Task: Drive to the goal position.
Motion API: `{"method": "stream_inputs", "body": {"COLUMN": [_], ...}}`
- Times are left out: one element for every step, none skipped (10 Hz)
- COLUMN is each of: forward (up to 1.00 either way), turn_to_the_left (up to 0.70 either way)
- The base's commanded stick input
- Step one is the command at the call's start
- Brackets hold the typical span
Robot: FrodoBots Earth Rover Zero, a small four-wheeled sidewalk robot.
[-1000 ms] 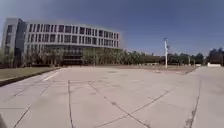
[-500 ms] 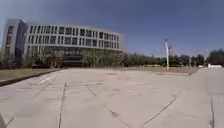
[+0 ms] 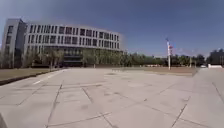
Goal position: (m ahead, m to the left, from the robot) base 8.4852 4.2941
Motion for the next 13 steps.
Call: {"method": "stream_inputs", "body": {"forward": [0.70, 0.70, 0.70, 0.70, 0.70, 0.70, 0.70, 0.70, 0.70, 0.70, 0.70, 0.70, 0.70], "turn_to_the_left": [0.00, 0.00, 0.00, 0.00, 0.00, 0.00, 0.00, 0.00, 0.00, 0.00, 0.00, 0.00, 0.00]}}
